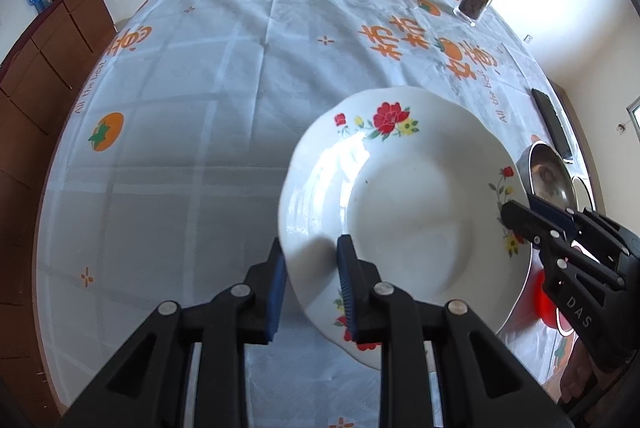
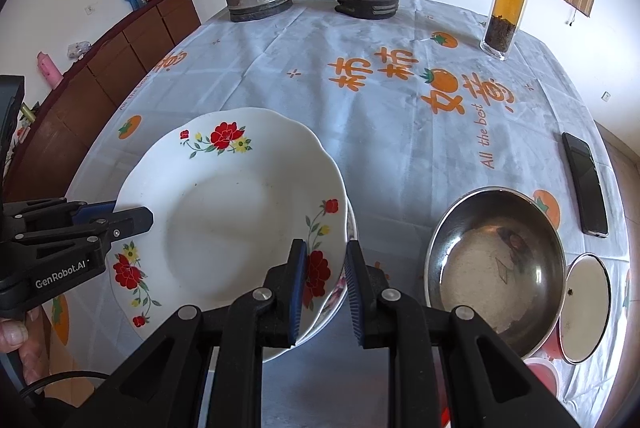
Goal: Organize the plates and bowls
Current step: 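Lower the red-flowered plate with both grippers onto the stacked plates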
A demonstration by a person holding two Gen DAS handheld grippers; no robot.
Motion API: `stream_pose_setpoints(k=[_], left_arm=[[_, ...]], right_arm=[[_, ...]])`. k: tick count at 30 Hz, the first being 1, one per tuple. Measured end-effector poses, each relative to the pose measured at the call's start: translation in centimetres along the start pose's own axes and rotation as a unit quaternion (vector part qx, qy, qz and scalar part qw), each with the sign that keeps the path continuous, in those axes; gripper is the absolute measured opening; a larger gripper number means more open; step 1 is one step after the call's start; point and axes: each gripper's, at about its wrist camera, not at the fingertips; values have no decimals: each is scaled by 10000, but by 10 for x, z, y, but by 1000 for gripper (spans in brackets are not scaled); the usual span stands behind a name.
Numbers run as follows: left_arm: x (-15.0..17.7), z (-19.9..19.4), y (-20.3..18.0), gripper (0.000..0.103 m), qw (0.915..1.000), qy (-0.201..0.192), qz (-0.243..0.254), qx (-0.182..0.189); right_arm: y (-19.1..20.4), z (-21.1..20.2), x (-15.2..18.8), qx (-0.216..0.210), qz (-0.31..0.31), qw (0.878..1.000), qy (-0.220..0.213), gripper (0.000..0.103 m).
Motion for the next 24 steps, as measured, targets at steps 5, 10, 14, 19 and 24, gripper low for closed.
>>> stream_pose_setpoints(k=[5, 10, 14, 19, 24], left_arm=[[0, 3, -3, 23, 10000, 30, 39, 41], [-1, 6, -4, 23, 9999, 53, 62, 68], [-1, 7, -3, 23, 9999, 57, 58, 72], [0, 8, -4, 23, 9999, 65, 67, 78], [0, 10, -6, 23, 9999, 68, 86, 80]], right_arm=[[-3, 2, 1, 32, 26, 10000, 21, 21], [-5, 4, 1, 53, 36, 10000, 40, 21], [-5, 4, 1, 48, 40, 10000, 36, 21], [-6, 5, 1, 58, 40, 10000, 45, 21], [-7, 6, 1, 68, 45, 10000, 56, 21]])
Point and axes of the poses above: each gripper's, at about its wrist camera, not at the fingertips, and z roughly the way its jaws point, y to its left, x to its underside, and after that the axes turned 2 degrees about -y, right-handed
